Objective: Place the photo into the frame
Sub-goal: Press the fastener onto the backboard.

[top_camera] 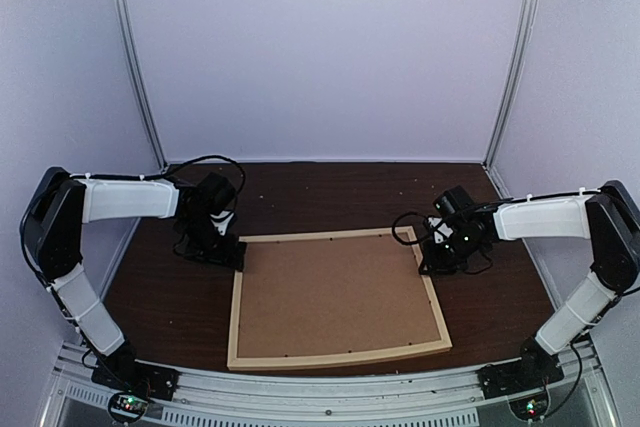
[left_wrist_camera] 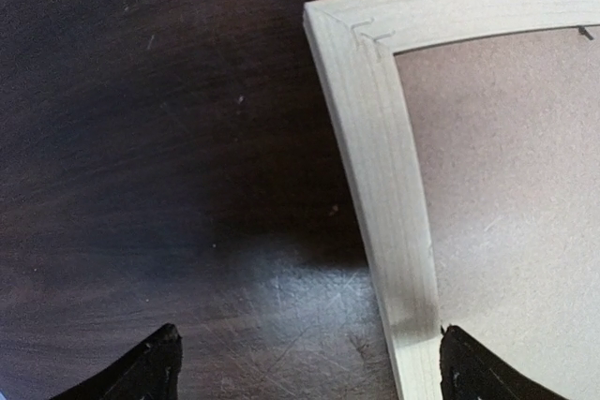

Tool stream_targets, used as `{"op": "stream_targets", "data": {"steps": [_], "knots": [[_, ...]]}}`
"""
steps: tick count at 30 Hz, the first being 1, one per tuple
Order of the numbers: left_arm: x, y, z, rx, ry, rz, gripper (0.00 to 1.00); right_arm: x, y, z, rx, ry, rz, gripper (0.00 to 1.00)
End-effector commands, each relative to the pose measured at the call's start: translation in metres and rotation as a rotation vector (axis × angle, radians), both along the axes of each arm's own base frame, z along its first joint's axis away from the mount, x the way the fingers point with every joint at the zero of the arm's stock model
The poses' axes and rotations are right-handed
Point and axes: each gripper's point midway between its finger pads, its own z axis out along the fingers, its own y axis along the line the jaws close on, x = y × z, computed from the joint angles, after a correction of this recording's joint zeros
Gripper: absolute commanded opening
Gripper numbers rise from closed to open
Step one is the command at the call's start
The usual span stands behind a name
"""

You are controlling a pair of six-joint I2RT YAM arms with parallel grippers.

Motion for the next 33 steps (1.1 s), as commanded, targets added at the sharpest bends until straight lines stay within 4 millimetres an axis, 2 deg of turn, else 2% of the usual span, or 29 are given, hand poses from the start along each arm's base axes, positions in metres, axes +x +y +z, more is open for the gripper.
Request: {"op": "stream_targets", "data": {"steps": [1,17,26,33], "knots": [[0.004,0.006,0.002,0.01,-0.002,0.019,0.96,-0.017,-0.01,-0.017,-0.042,0.076,-0.032,0.06],[0.0,0.003,-0.019,0.004,0.054,0.02,0.96,-0.02,-0.012,-0.019,-0.053,0.078,-0.03,0.06],[-0.016,-0.012,-0.028,-0.066,0.099,0.011,0.95,-0.017,-0.01,-0.021,-0.047,0.08,-0.028,0.06],[-0.024,-0.024,-0.038,-0.056,0.119,-0.013,0.95,-0.017,-0.009,-0.023,-0.046,0.084,-0.027,0.05]]}}
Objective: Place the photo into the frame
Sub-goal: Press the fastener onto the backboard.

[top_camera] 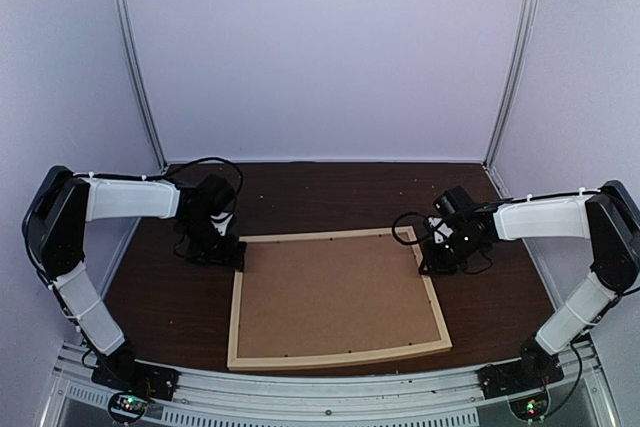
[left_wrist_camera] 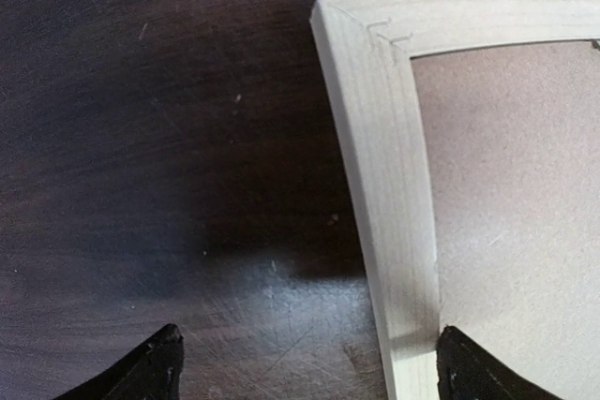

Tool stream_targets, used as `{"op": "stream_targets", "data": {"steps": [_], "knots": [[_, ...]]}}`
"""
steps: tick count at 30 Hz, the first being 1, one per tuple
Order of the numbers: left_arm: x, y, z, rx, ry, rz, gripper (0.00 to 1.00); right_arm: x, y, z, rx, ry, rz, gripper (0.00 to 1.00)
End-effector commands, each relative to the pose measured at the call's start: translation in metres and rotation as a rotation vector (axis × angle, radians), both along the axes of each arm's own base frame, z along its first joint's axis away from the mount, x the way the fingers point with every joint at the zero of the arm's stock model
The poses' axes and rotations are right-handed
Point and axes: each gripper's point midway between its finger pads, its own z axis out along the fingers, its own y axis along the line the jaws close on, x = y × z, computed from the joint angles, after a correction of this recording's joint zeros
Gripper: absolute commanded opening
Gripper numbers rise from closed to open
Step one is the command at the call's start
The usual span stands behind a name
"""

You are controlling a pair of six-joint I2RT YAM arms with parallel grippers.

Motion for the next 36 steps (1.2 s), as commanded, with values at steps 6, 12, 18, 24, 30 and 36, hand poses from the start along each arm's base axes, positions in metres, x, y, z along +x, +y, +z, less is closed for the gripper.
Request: {"op": "stream_targets", "data": {"steps": [6,12,18,24,30,36], "knots": [[-0.026,-0.023,-0.031,-0.008,0.085,-0.053,0.95,-0.017,-0.009,-0.025,-0.048,0.088,-0.027,0.05],[-0.024,-0.025,-0.026,-0.018,0.07,-0.058,0.94,-0.017,-0.008,-0.025,-0.049,0.091,-0.024,0.05],[-0.024,-0.024,0.003,-0.055,-0.001,-0.059,0.95,-0.017,-0.01,-0.027,-0.055,0.094,-0.026,0.05],[-0.05,-0.007,0.024,-0.057,-0.01,-0.054,0.95,-0.017,-0.01,-0.028,-0.059,0.094,-0.026,0.05],[-0.085,0.01,0.037,-0.038,-0.012,-0.046,0.96,-0.016,-0.009,-0.03,-0.049,0.094,-0.03,0.05],[-0.115,0.017,0.031,-0.037,0.022,-0.02,0.97,-0.016,-0.009,-0.031,-0.049,0.092,-0.038,0.05]]}}
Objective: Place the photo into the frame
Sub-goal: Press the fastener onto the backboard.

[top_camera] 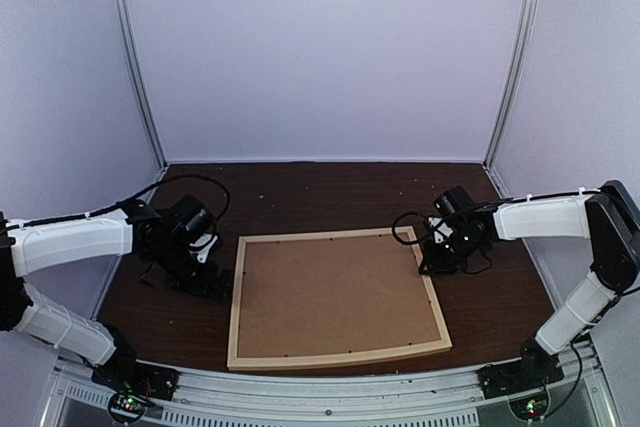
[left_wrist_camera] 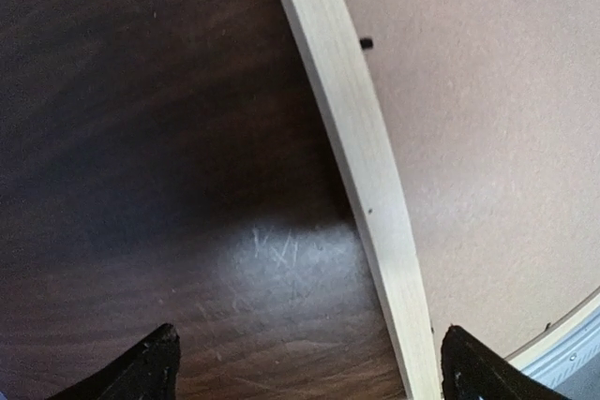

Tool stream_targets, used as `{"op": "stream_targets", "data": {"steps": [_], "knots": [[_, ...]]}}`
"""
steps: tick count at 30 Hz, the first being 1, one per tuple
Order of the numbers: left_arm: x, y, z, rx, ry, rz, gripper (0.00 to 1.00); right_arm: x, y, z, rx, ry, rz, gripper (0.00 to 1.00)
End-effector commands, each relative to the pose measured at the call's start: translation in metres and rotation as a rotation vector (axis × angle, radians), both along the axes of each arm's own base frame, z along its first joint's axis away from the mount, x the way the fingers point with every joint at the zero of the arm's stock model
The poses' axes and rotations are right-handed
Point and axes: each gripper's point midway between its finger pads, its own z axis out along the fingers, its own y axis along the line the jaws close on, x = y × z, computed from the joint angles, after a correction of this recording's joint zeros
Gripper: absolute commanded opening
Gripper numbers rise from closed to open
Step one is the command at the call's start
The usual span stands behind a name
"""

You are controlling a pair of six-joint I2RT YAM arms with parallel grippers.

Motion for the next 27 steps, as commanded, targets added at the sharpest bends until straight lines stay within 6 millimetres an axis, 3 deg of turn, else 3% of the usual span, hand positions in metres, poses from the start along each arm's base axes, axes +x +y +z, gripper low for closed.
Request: {"op": "stream_targets", "data": {"steps": [1,8,27], "knots": [[-0.023,0.011,-0.011,0.028,0.053,0.046,0.98,-0.017,-0.009,-0.03,-0.048,0.091,-0.037,0.05],[-0.037,0.011,-0.026,0.08,0.091,0.032,0.98,-0.017,-0.009,-0.031,-0.049,0.091,-0.034,0.05],[-0.035,-0.014,-0.038,0.08,0.123,-0.024,0.98,-0.016,-0.008,-0.032,-0.05,0.096,-0.03,0.05]]}}
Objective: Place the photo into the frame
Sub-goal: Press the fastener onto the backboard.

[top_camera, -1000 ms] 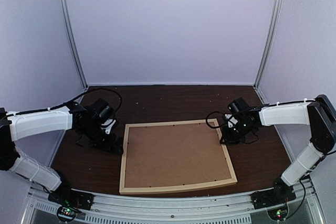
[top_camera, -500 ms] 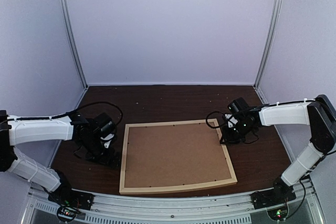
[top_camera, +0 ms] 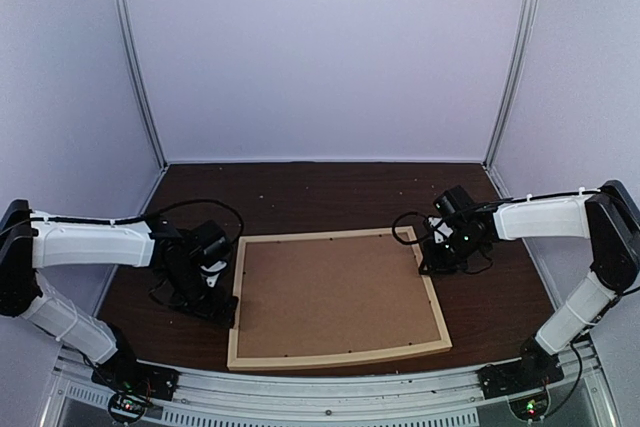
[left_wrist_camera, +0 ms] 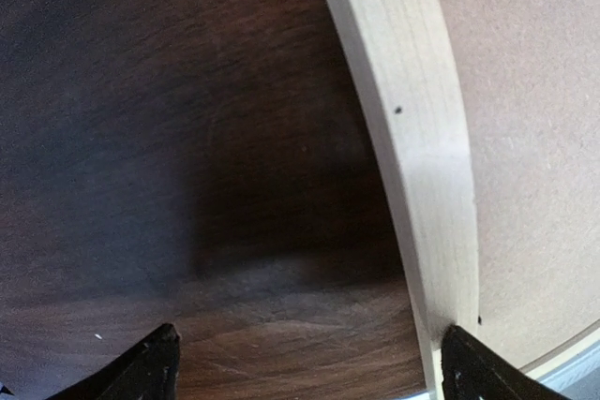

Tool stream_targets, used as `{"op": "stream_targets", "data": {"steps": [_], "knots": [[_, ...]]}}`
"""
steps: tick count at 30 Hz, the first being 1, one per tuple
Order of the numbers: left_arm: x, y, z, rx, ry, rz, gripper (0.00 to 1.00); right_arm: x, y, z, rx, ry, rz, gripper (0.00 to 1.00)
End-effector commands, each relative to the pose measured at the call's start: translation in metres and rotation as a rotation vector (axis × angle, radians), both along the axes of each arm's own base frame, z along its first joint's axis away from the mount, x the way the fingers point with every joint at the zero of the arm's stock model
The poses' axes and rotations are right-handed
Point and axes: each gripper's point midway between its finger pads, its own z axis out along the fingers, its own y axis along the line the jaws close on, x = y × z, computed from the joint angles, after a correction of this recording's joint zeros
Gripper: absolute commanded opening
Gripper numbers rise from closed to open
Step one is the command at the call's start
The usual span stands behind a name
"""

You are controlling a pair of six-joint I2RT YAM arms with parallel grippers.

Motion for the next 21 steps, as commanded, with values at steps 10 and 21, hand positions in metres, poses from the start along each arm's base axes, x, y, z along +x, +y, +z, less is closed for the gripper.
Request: {"op": "stream_targets", "data": {"steps": [10,21], "knots": [[0.003,-0.019,-0.007,-0.031,0.003,-0.016,0.98,-0.018,-0.01,-0.032,-0.056,0.095,-0.027,0.05],[-0.002,-0.033,-0.017,-0.029,0.022,-0.046,0.98,-0.019,-0.011,-0.033,-0.06,0.096,-0.027,0.05]]}}
